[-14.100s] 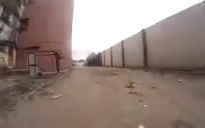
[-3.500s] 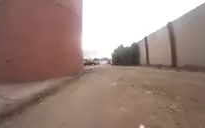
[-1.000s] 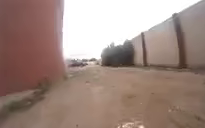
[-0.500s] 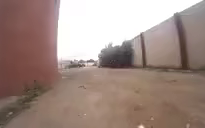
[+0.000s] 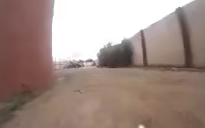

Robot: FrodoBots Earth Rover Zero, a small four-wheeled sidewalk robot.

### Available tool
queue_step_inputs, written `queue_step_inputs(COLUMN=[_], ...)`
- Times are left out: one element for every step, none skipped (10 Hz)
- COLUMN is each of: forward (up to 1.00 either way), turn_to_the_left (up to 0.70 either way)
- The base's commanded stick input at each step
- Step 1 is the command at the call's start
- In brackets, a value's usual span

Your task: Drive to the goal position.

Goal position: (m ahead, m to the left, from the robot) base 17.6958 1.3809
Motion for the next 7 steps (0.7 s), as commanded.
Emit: queue_step_inputs(forward=[0.7, 0.7, 0.7, 0.7, 0.7, 0.7, 0.7], turn_to_the_left=[0.0, 0.0, 0.0, 0.0, 0.0, 0.0, 0.0])
